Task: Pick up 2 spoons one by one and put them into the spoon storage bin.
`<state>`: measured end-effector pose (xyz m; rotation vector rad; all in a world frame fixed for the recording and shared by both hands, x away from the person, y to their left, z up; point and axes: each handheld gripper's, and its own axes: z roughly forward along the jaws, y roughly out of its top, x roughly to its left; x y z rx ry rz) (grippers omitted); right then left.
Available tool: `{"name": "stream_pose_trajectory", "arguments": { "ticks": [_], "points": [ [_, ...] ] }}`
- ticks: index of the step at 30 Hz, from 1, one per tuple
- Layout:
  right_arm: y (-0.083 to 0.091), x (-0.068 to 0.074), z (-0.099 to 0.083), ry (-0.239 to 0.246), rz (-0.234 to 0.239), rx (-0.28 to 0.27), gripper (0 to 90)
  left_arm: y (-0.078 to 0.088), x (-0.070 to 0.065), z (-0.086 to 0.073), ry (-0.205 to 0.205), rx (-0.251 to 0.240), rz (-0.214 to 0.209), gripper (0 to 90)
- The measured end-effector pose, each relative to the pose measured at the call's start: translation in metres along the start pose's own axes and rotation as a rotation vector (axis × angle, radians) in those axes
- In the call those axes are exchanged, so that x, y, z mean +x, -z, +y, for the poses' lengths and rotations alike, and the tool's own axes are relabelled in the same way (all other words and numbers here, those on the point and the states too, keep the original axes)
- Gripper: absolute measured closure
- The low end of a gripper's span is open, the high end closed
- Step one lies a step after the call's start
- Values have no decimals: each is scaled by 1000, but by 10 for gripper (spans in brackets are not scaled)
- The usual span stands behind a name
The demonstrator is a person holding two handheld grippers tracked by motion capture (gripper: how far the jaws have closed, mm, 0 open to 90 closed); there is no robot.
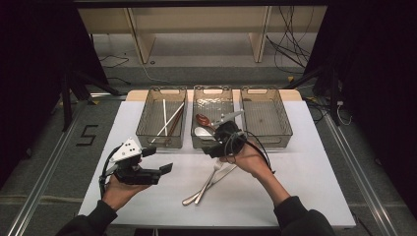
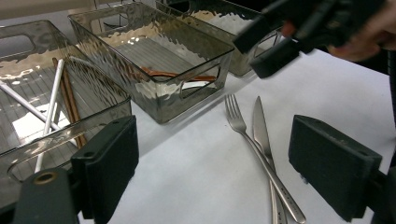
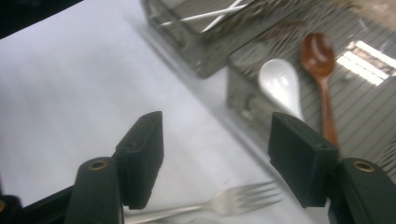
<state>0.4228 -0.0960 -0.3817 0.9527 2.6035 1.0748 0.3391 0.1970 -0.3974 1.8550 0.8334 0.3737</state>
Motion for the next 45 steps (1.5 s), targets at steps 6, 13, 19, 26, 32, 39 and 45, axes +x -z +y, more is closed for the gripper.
{"name": "stream_pose_trajectory", "arguments": {
  "ticks": [6, 13, 19, 26, 32, 39, 45],
  "points": [
    [3, 17, -24, -10, 56, 14, 362, 1, 0, 0, 3, -7, 4, 159],
    [-2, 25, -48, 28, 48, 71, 431, 1, -1, 0, 5, -7, 2, 159],
    [-9, 30, -60, 63, 58, 113, 512, 1, 0, 0, 0, -6, 2, 159],
    [-23, 39, -65, 91, 89, 139, 639, 1, -1, 0, 1, -7, 1, 159],
    [-31, 50, -64, 131, 96, 148, 759, 1, -1, 0, -4, -3, 0, 158],
    [-37, 55, -64, 146, 97, 150, 888, 1, -1, 0, -1, -9, 2, 159],
    [-44, 60, -63, 156, 97, 165, 900, 1, -1, 1, -4, -10, 3, 159]
  ]
}}
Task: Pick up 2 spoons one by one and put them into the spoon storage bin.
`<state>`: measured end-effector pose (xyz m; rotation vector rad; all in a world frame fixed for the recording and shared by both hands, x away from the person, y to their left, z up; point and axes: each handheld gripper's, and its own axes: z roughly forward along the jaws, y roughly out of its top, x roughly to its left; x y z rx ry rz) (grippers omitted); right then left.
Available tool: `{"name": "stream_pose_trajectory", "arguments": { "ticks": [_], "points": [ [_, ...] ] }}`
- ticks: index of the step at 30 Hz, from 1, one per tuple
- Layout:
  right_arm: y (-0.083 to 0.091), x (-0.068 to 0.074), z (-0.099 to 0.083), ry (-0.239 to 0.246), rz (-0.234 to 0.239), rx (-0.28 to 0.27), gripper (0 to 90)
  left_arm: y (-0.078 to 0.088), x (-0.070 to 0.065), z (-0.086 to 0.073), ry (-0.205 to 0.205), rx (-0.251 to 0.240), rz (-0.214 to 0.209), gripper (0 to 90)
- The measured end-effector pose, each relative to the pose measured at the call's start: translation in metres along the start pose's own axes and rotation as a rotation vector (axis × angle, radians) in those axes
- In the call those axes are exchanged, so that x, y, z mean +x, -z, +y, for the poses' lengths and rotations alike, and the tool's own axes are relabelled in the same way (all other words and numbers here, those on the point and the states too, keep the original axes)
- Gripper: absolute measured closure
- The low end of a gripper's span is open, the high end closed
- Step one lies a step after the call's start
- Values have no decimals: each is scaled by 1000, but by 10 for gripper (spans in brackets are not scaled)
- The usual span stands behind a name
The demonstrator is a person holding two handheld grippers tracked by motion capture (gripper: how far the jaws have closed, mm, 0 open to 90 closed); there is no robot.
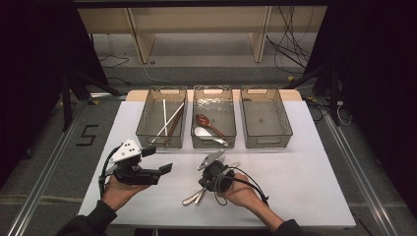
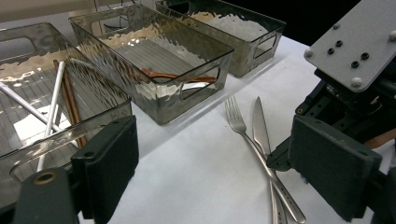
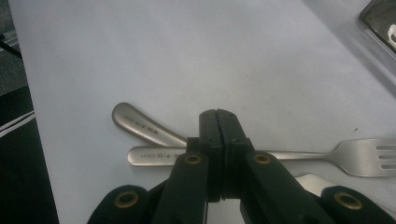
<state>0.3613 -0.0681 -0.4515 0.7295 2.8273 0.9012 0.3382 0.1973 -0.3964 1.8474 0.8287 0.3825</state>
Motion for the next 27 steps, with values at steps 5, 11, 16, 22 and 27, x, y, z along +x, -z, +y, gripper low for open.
{"name": "stream_pose_trajectory", "arguments": {
  "ticks": [5, 11, 16, 22, 27],
  "points": [
    [-1, 0, 0, -1, -3, -4, 900, 1, 1, 0, -1, 2, 0, 159],
    [-6, 1, 1, 4, 0, -9, 900, 0, 0, 0, 5, -5, 1, 159],
    [-14, 5, 4, 16, 16, 5, 900, -1, 0, 1, 2, -1, 0, 159],
    [-24, 11, 6, 22, 26, 19, 900, -2, 1, 1, 16, -3, 2, 159],
    [-29, 14, 7, 51, 21, 27, 900, -2, 0, 1, 7, -2, -1, 159]
  ]
}}
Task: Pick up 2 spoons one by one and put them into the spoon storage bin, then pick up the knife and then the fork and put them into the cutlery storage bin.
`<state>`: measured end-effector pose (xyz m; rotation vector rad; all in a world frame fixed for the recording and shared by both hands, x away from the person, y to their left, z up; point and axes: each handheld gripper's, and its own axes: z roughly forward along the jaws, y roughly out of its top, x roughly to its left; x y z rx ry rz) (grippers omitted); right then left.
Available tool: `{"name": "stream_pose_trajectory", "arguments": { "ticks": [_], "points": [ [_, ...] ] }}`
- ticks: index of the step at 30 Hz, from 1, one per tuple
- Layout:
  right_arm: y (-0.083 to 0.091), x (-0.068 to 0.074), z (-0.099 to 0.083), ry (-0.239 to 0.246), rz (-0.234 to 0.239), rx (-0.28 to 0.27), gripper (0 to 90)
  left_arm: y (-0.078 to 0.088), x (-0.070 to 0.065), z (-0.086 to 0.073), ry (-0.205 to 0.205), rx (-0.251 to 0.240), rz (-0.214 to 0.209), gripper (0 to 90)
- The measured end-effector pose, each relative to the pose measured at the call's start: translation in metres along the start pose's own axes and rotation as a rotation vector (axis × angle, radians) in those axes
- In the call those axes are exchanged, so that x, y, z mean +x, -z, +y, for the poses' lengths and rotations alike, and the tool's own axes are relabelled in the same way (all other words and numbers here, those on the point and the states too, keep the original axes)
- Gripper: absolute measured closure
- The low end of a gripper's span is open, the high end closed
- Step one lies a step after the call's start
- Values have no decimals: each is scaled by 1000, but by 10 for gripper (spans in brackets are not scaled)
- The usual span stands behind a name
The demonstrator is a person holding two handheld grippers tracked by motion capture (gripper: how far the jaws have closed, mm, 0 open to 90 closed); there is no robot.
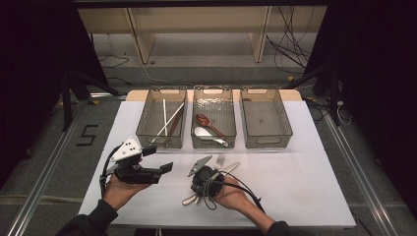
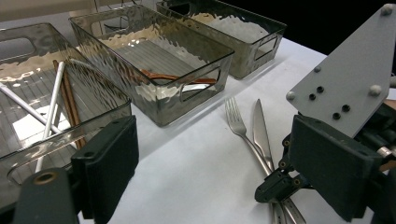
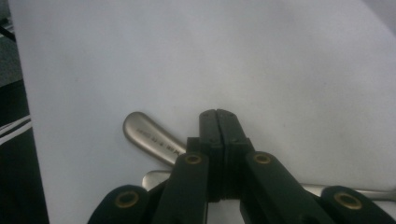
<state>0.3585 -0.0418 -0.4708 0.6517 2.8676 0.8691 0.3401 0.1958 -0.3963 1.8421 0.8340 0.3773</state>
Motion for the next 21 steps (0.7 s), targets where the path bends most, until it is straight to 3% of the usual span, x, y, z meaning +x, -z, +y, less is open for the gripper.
{"name": "stream_pose_trajectory", "arguments": {
  "ticks": [13, 21],
  "points": [
    [-6, 1, 1, -33, 7, 38, 900, 0, 0, 0, -7, 4, 2, 158],
    [-2, 2, -1, -16, 28, 80, 900, 4, 2, -2, -4, -1, 5, 158]
  ]
}}
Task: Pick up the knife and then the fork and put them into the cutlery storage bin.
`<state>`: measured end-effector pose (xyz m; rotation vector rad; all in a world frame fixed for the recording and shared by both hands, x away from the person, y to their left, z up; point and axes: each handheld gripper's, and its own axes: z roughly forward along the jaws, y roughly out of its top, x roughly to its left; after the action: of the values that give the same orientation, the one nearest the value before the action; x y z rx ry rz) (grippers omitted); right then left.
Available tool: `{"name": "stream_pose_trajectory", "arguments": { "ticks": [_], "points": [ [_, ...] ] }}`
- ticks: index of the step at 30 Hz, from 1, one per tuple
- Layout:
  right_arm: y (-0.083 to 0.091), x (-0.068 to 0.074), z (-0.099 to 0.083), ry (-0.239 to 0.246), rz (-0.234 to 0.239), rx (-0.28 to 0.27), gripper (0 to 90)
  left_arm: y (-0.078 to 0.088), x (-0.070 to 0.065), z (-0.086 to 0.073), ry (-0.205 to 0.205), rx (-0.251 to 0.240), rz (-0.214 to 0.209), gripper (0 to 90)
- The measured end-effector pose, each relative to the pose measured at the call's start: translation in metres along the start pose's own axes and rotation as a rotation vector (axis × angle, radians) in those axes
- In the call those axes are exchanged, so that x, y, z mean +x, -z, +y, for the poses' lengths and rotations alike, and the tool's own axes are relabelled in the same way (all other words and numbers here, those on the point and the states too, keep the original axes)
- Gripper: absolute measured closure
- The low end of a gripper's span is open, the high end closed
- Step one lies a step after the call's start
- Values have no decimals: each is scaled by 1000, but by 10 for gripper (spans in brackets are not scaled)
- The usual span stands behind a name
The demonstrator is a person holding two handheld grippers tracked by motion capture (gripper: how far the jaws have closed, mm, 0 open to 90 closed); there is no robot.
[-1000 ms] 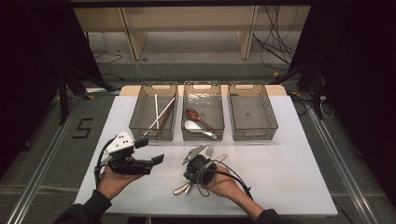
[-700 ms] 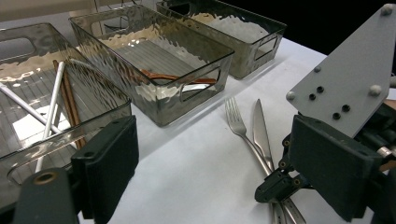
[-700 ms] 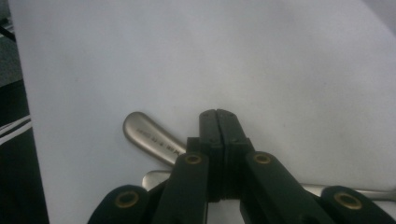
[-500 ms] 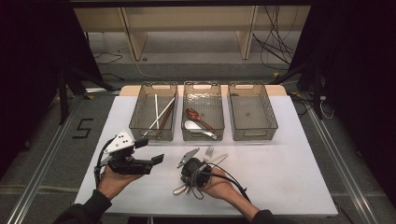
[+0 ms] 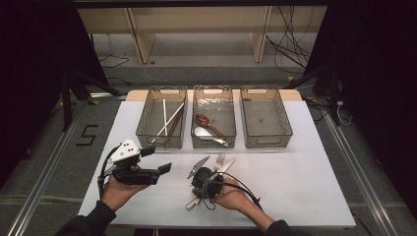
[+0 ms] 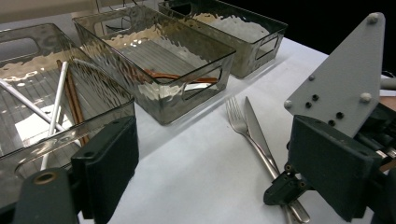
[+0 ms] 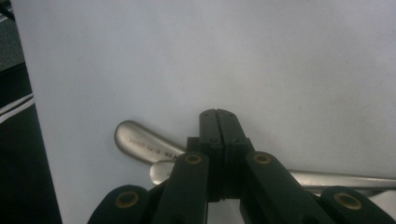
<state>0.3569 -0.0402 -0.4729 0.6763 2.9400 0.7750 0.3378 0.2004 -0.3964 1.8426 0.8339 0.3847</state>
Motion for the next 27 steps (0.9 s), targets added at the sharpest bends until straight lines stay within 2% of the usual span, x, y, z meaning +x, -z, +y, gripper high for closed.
{"name": "stream_pose_trajectory", "arguments": {
  "ticks": [5, 7, 8, 13, 16, 17, 18, 22, 23, 24, 25, 27],
  "points": [
    [6, 1, -6, 26, 23, 37, 900, 1, 0, 0, 2, -2, 4, 159],
    [9, 1, -11, 22, 30, 50, 900, 0, -1, 0, -3, 0, 2, 159],
    [12, 1, -14, 39, 34, 60, 900, 0, -1, 0, -2, -2, 2, 159],
    [23, 2, -27, 57, 39, 115, 900, 0, 0, 0, 1, 3, 2, 159],
    [28, 3, -33, 50, 42, 132, 900, 0, 0, 0, -1, 5, 2, 159],
    [28, 2, -35, 65, 37, 128, 900, -1, -1, 0, -1, 5, 5, 159],
    [30, 2, -36, 42, 37, 140, 900, -1, -1, 0, -2, 6, 5, 159],
    [33, -1, -39, 71, 12, 155, 900, -1, -2, 0, -1, 5, 6, 159],
    [35, 0, -40, 44, 5, 168, 900, -1, -1, 0, 0, 5, 6, 159],
    [35, -4, -42, 81, -1, 159, 900, -1, -1, 0, 0, 5, 6, 159],
    [36, -3, -42, 60, -6, 168, 900, 0, -1, 0, 0, 7, 6, 159],
    [38, -7, -43, 57, -17, 173, 900, 0, -1, 0, 0, 6, 6, 159]
  ]
}}
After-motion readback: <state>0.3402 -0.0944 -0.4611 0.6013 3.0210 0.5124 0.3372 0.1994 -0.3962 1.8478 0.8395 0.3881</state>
